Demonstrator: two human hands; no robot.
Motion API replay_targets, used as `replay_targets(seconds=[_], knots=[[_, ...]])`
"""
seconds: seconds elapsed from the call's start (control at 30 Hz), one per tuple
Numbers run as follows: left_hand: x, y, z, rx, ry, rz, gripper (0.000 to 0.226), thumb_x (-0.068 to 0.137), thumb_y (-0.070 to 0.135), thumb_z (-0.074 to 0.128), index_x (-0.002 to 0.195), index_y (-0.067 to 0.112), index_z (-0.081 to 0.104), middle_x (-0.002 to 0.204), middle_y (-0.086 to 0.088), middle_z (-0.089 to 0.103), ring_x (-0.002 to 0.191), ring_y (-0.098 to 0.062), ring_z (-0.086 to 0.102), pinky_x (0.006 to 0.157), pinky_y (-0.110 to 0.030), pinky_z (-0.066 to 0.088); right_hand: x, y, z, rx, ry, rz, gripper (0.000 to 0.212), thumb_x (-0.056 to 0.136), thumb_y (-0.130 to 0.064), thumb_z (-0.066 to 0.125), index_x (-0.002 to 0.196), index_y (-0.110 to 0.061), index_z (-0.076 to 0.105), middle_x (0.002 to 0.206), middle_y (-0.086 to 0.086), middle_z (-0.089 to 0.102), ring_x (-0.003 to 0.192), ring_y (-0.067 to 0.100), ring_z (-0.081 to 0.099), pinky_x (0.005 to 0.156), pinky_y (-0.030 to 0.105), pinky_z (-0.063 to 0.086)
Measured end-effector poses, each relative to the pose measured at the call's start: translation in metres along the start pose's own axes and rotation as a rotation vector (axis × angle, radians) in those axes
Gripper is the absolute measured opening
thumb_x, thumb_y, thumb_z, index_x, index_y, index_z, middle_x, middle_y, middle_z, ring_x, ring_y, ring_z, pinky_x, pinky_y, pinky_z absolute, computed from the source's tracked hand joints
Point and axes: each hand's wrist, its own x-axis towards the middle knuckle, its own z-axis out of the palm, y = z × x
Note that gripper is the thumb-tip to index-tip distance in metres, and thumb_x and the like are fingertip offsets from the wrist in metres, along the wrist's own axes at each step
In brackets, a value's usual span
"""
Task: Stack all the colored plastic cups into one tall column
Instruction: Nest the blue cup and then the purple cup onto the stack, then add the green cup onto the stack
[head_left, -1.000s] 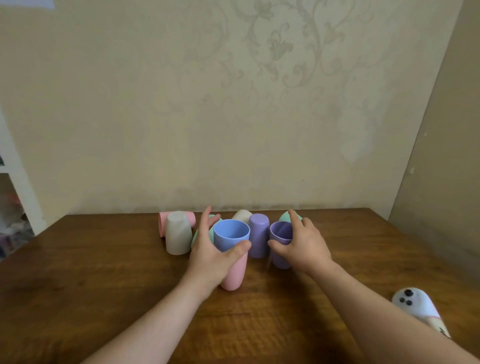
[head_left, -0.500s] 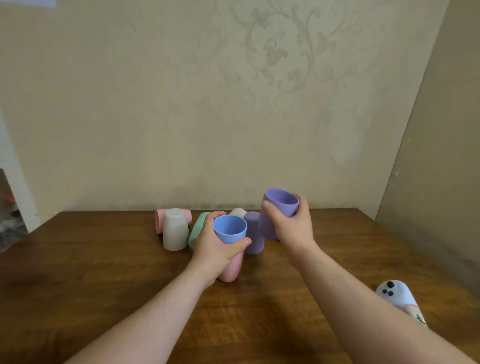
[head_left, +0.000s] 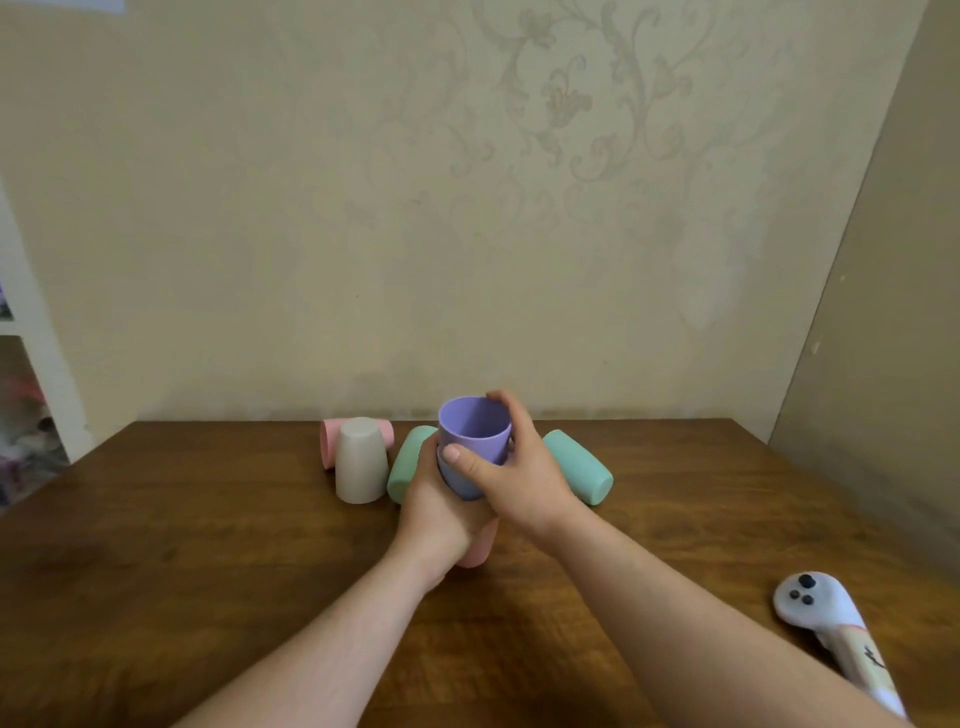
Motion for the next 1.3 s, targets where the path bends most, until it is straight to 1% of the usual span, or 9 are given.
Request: replay_targets(seconds=[0.13, 0.27, 0.33, 0.43, 0.63, 0.73, 0.93, 1.1, 1.3], knots=[[-0.003, -0.003, 0.000, -0.058, 0.037, -0.002, 0.090, 0.063, 0.025, 0.104, 0.136, 0.038, 0.054, 0.125, 0.016, 0.074, 0.110, -0.006, 0.075, 0.090, -0.032, 0.063, 0.009, 0.000, -0.021, 0.024, 0.064, 0.012, 0.077, 0.083, -0.075, 0.053, 0.155, -0.047, 0.043, 0.131, -0.017, 0.062, 0.126, 0.010, 0.059, 0.099, 0.034, 0.054], [-0.004, -0.010, -0.001, -0.035, 0.053, -0.004, 0.087, 0.067, 0.020, 0.102, 0.137, 0.035, 0.054, 0.125, 0.021, 0.071, 0.111, -0.001, 0.071, 0.093, -0.029, 0.058, 0.044, 0.024, -0.058, -0.353, 0.358, 0.019, 0.058, 0.096, -0.044, 0.052, 0.151, -0.029, 0.052, 0.137, 0.005, 0.059, 0.136, 0.031, 0.049, 0.118, 0.047, 0.039], [-0.004, -0.010, -0.002, -0.021, 0.054, 0.003, 0.088, 0.066, 0.020, 0.102, 0.138, 0.034, 0.053, 0.126, 0.020, 0.071, 0.113, -0.004, 0.071, 0.096, -0.031, 0.059, 0.057, 0.040, -0.069, -0.613, 0.231, 0.228, 0.071, 0.095, -0.026, 0.055, 0.162, -0.029, 0.033, 0.160, 0.013, 0.038, 0.147, 0.040, 0.032, 0.121, 0.048, 0.032], [-0.003, -0.012, -0.002, -0.035, 0.053, 0.014, 0.088, 0.066, 0.019, 0.102, 0.137, 0.035, 0.054, 0.125, 0.020, 0.072, 0.112, -0.002, 0.072, 0.096, -0.030, 0.059, 0.060, 0.054, -0.068, -0.821, -0.030, 0.507, 0.098, 0.092, -0.032, 0.059, 0.168, -0.038, -0.002, 0.173, 0.013, 0.012, 0.155, 0.044, 0.015, 0.123, 0.055, 0.028], [-0.004, -0.012, -0.002, -0.033, 0.056, 0.016, 0.087, 0.067, 0.019, 0.102, 0.137, 0.038, 0.054, 0.124, 0.023, 0.072, 0.110, 0.003, 0.071, 0.088, -0.019, 0.056, 0.045, 0.077, -0.066, -1.122, -0.047, 0.415, 0.083, 0.094, -0.056, 0.057, 0.162, -0.044, 0.011, 0.153, 0.013, 0.043, 0.140, 0.037, 0.039, 0.107, 0.053, 0.040], [-0.004, -0.013, -0.002, -0.030, 0.057, 0.005, 0.088, 0.066, 0.021, 0.102, 0.138, 0.038, 0.054, 0.127, 0.020, 0.073, 0.110, 0.001, 0.072, 0.089, -0.022, 0.057, 0.042, 0.075, -0.079, -1.050, 0.027, 0.435, 0.078, 0.090, -0.059, 0.059, 0.155, -0.036, 0.023, 0.144, 0.013, 0.057, 0.133, 0.039, 0.051, 0.105, 0.050, 0.045], [-0.002, -0.011, -0.002, -0.018, 0.044, -0.005, 0.091, 0.066, 0.019, 0.102, 0.139, 0.036, 0.053, 0.130, 0.017, 0.071, 0.115, -0.007, 0.071, 0.093, -0.029, 0.057, 0.025, 0.068, -0.106, -0.668, 0.179, 0.478, 0.126, 0.070, -0.056, 0.076, 0.167, -0.036, -0.002, 0.145, 0.013, 0.059, 0.124, 0.034, 0.065, 0.099, 0.041, 0.055], [-0.001, -0.007, -0.009, -0.054, -0.041, -0.058, 0.083, 0.066, 0.015, 0.103, 0.132, 0.037, 0.057, 0.125, 0.015, 0.076, 0.109, -0.004, 0.075, 0.090, -0.029, 0.059, -0.007, 0.065, -0.097, -0.522, 0.150, 0.312, 0.119, 0.062, -0.027, 0.085, 0.165, -0.027, 0.026, 0.146, 0.007, 0.049, 0.131, 0.025, 0.057, 0.109, 0.038, 0.050], [0.008, 0.014, -0.025, -0.083, -0.093, -0.063, 0.107, 0.053, 0.030, 0.105, 0.145, 0.036, 0.049, 0.135, 0.014, 0.072, 0.113, 0.000, 0.074, 0.084, -0.022, 0.062, -0.037, 0.069, -0.089, -0.414, 0.212, 0.268, 0.108, 0.064, -0.027, 0.088, 0.160, -0.021, 0.038, 0.150, 0.002, 0.053, 0.136, 0.019, 0.055, 0.111, 0.027, 0.043]])
